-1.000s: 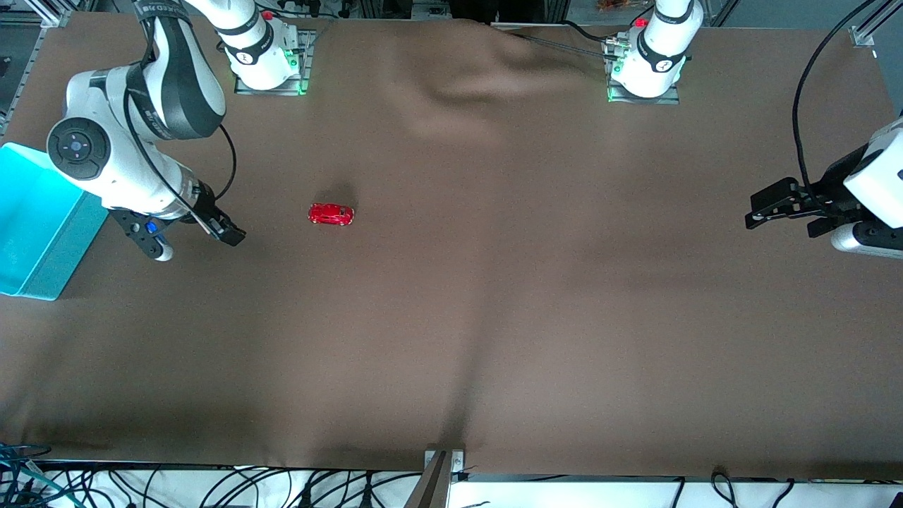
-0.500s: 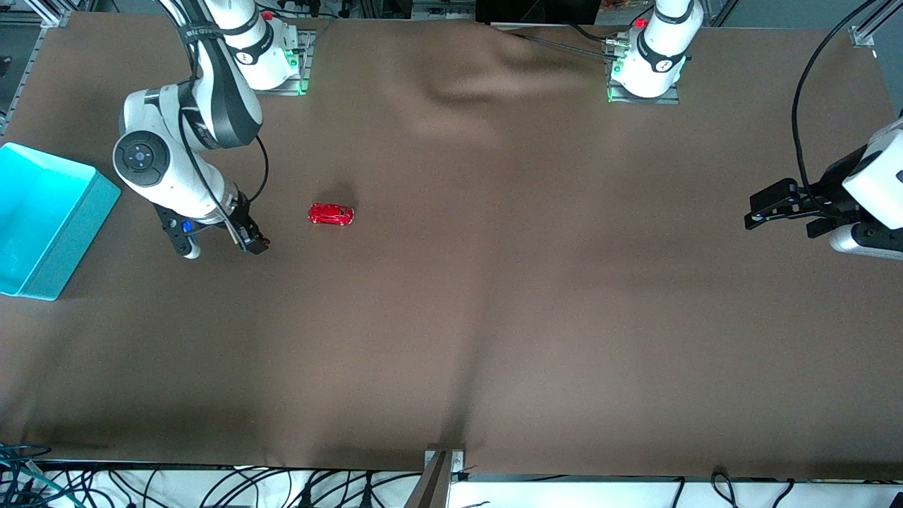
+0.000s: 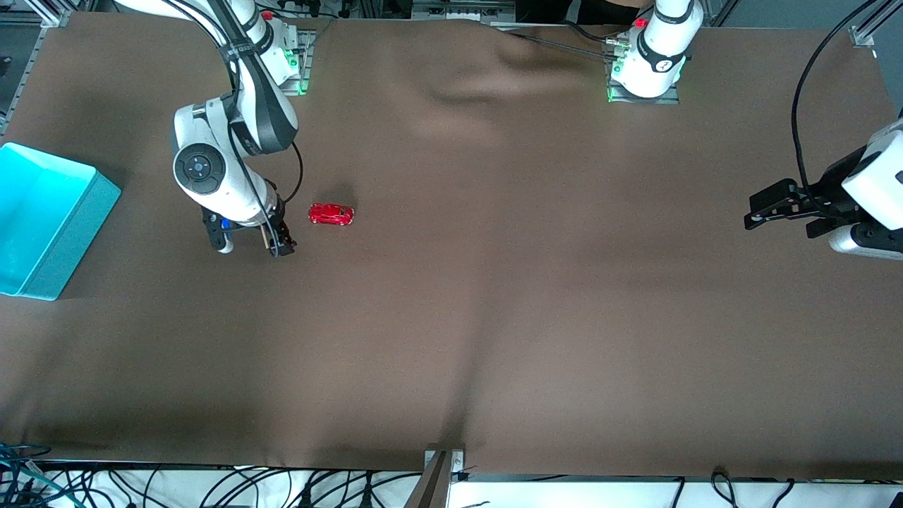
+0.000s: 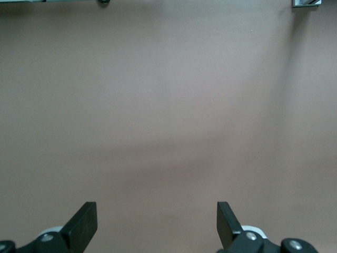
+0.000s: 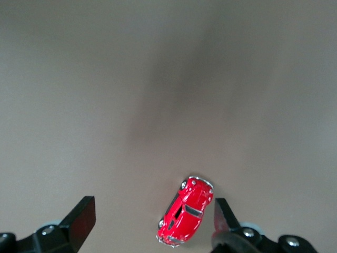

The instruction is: Wind red beetle toy and store in blue box

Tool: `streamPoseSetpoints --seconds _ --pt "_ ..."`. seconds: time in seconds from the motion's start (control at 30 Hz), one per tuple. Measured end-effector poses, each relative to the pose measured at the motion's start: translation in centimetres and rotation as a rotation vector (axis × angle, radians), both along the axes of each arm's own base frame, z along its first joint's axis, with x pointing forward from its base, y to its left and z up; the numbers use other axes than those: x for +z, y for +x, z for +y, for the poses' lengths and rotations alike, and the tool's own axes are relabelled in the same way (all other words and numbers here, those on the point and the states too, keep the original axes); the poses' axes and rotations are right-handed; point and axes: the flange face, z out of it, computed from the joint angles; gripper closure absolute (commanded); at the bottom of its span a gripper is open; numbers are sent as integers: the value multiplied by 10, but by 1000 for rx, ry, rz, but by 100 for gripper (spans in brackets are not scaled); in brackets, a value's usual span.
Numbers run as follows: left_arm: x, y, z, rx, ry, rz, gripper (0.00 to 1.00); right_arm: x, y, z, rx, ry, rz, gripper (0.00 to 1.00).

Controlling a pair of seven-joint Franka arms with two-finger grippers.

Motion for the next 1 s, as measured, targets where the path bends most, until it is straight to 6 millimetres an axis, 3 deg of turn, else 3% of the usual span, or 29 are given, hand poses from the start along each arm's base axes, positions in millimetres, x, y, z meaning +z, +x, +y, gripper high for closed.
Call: streamPoseSetpoints --seconds 0.3,0.53,1.0 --pt "0 0 0 0 0 0 0 -11 -10 12 -69 -11 6 0" --pt "0 0 0 0 0 0 0 -31 -26 27 -98 -13 8 0" --pt "0 0 0 0 0 0 0 -47 -39 27 -186 -36 22 0"
